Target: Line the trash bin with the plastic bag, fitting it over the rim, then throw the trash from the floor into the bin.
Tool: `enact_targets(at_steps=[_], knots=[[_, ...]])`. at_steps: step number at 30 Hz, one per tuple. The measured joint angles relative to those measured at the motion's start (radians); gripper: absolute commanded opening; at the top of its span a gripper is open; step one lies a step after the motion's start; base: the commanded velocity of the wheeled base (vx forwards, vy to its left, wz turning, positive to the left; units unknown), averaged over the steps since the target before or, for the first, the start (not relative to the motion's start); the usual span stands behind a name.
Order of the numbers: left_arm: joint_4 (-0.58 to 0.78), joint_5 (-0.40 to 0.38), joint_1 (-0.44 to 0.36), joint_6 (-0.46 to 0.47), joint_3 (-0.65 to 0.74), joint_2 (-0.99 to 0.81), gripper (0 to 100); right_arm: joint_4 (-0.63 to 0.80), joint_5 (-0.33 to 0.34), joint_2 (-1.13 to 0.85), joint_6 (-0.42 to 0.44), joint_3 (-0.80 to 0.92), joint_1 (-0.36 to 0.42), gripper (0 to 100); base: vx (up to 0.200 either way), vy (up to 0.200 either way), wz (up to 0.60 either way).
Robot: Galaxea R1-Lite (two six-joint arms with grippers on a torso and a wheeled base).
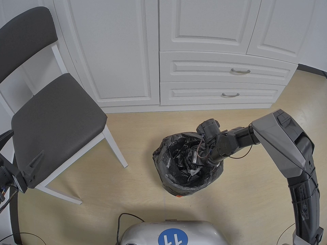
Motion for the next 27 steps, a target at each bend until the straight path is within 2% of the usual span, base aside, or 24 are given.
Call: enact_targets(at_steps=[8,15,26,27], knots=[[0.007,0.010,0.002,0.000,0.001,0.004,100,0.003,0.066,-0.039,0.022,0.027,0.024,0,0.000,0.000,0.00],[0.010,0.047,0.006,0.002,0.000,0.008,100,0.001,0.076,-0.058,0.022,0.042,0.032,0,0.000,0.000,0.00],[0.009,0.050,0.010,0.002,0.001,0.015,100,-0.009,0.076,-0.038,0.023,0.036,0.035,0,0.000,0.000,0.00],[0.008,0.050,0.010,0.002,0.001,0.015,100,-0.009,0.076,-0.038,0.024,0.036,0.035,100,0.000,0.000,0.00]])
